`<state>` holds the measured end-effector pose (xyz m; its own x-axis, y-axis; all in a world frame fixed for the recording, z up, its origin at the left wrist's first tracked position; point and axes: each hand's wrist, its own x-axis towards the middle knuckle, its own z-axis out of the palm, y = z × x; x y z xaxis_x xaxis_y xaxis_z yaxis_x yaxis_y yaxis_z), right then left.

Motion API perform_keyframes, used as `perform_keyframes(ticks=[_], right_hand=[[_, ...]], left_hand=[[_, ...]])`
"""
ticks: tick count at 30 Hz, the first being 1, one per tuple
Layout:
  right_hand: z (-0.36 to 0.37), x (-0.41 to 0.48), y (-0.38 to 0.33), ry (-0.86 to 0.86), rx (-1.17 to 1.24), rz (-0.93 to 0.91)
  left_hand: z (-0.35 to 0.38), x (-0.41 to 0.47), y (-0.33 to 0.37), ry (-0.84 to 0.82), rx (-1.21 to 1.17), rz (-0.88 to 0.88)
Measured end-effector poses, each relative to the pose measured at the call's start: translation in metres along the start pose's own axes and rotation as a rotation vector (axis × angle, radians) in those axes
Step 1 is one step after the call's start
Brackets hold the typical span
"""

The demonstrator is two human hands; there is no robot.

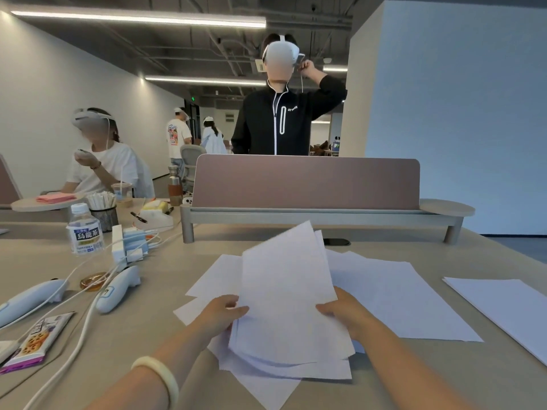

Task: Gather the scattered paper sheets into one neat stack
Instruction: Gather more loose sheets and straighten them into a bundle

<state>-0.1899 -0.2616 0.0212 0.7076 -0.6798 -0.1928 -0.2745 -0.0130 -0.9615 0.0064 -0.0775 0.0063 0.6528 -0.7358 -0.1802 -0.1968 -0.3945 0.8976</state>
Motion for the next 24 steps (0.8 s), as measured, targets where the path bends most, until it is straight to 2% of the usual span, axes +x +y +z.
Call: perform_keyframes(ticks=[4, 6, 9, 13, 19, 24], right_hand=[[-0.002, -0.010, -0.021, -0.024, 0.113, -0.152], [0.000, -0.016, -0.039, -0.032, 0.128, -0.220], [0.007, -0.019, -0.064, -0.037, 0.109, -0.321], [0.019, -0.023, -0.071, 0.020, 0.074, -0.365], [0.040, -0.023, -0.047, 0.252, 0.230, -0.374], [0.042, -0.024, -0.065, 0.285, 0.246, -0.442]], left_hand=[[-0.010, -0.006, 0.018, 0.086, -0.182, 0.058], [-0.018, -0.007, 0.033, 0.128, -0.231, 0.155], [-0.024, -0.017, 0.066, 0.289, -0.365, 0.297], [-0.018, -0.031, 0.077, 0.371, -0.360, 0.403], [0.005, -0.033, 0.055, 0.374, -0.311, 0.344], [0.006, -0.029, 0.069, 0.461, -0.318, 0.439]])
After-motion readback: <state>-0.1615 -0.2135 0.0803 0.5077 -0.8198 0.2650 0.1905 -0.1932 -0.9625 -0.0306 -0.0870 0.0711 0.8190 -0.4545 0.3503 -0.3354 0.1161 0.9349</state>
